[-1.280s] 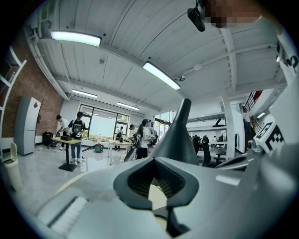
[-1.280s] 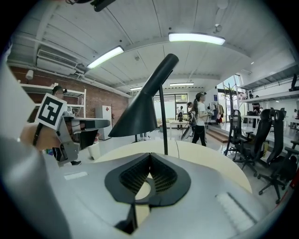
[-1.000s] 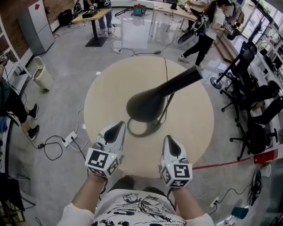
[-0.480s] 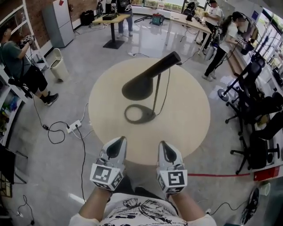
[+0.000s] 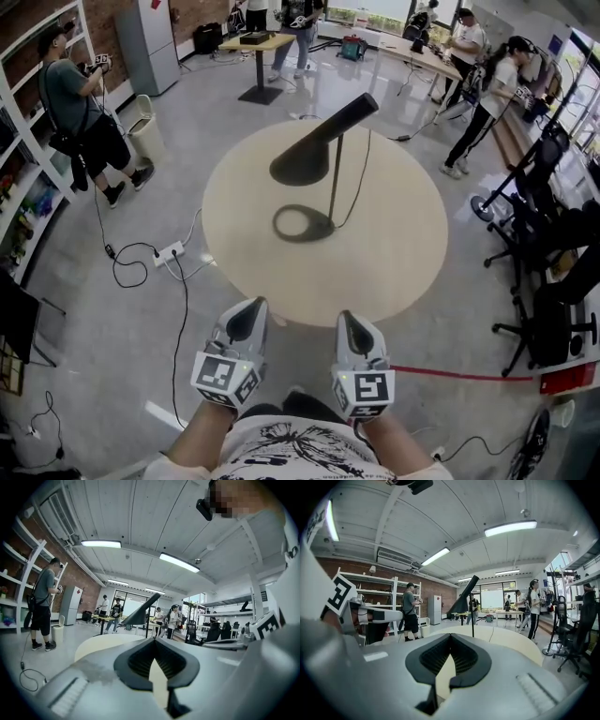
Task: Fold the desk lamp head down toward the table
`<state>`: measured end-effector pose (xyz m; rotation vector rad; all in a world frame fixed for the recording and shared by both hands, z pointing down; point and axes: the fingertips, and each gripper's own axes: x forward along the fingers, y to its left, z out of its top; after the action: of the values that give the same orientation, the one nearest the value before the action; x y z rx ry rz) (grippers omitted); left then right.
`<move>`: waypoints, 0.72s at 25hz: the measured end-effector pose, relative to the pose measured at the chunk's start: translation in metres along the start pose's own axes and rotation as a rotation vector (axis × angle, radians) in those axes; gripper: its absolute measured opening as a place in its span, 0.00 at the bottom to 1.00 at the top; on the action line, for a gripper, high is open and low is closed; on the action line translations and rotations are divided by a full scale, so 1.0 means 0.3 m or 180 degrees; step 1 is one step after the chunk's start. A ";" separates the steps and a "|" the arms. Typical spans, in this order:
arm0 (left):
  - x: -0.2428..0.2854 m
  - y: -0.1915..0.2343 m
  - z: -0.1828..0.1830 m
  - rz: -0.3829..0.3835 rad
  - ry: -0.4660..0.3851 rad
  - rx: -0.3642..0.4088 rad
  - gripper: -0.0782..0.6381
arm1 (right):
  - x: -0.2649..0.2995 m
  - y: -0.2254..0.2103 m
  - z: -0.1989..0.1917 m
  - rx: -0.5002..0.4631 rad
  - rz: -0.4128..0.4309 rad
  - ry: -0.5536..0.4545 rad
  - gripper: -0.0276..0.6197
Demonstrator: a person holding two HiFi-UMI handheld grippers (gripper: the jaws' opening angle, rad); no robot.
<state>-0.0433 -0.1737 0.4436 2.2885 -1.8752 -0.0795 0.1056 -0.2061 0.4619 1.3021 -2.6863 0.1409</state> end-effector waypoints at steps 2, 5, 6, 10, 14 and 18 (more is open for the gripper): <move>-0.041 -0.022 -0.002 -0.0014 -0.0012 -0.0006 0.11 | -0.044 0.028 -0.015 0.0003 0.0024 0.0026 0.05; -0.134 -0.043 -0.021 -0.0037 -0.0017 -0.0023 0.11 | -0.109 0.100 -0.045 -0.0003 0.0061 0.0058 0.06; -0.173 -0.044 -0.031 -0.0041 -0.0010 -0.0027 0.11 | -0.131 0.128 -0.056 0.0002 0.0057 0.0064 0.05; -0.356 -0.048 -0.074 -0.0051 0.0018 -0.0043 0.11 | -0.243 0.240 -0.085 0.0009 -0.0006 0.0054 0.06; -0.528 -0.081 -0.094 -0.0088 -0.0004 -0.0060 0.11 | -0.383 0.344 -0.101 -0.0042 -0.0047 0.0011 0.06; -0.702 -0.127 -0.104 -0.0189 -0.0048 -0.0073 0.11 | -0.523 0.452 -0.126 -0.0076 -0.0130 -0.0001 0.06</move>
<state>-0.0441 0.0424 0.4521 2.3347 -1.8041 -0.1259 0.0986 0.0044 0.4689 1.3489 -2.6513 0.1037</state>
